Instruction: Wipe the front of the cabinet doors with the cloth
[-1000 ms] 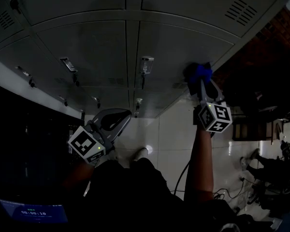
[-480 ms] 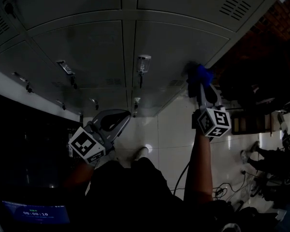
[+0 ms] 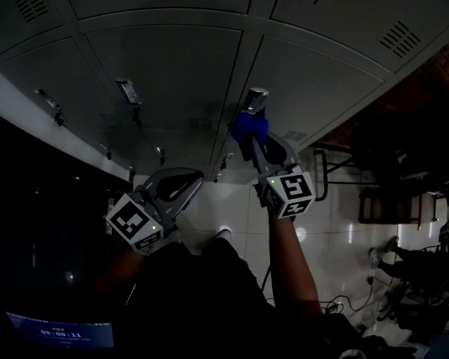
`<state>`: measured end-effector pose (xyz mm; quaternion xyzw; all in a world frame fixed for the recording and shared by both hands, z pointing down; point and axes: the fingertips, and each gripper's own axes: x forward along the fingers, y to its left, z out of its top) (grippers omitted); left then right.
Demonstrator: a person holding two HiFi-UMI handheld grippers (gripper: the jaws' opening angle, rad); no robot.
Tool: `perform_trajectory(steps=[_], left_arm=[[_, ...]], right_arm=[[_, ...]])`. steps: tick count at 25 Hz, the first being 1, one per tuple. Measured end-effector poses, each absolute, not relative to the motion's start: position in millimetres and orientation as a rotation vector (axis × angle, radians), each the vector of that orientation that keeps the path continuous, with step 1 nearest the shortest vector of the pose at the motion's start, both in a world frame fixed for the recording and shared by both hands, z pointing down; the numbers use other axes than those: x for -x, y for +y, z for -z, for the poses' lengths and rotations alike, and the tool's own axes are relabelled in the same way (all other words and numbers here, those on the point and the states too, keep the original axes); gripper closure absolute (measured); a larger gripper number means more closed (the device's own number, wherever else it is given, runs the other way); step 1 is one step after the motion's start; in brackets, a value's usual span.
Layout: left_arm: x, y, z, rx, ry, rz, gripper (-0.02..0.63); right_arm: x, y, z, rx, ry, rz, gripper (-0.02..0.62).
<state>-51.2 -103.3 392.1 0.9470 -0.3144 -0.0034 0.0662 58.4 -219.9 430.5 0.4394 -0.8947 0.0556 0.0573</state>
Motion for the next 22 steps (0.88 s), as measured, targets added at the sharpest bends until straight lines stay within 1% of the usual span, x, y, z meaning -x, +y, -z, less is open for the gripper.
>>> perform_trajectory(steps=[6, 12, 22], left_arm=[[73.2, -100.5, -396.5, -2.829, -1.015, 0.015, 0.604], [71.3, -100.8, -404.8, -2.818, -1.025, 0.011, 0.604], [45.8, -109.7, -403.1, -2.839, -0.996, -0.003, 0.604]], right_arm=[[-43.4, -237.4, -450.2, -1.364, -2.651, -0.163, 0.526], [-55.0, -247.9, -453.2, -1.404, -2.648, -0.169, 0.526], [-135.3, -263.3, -475.8, -1.557, -2.520, -0.214, 0.526]])
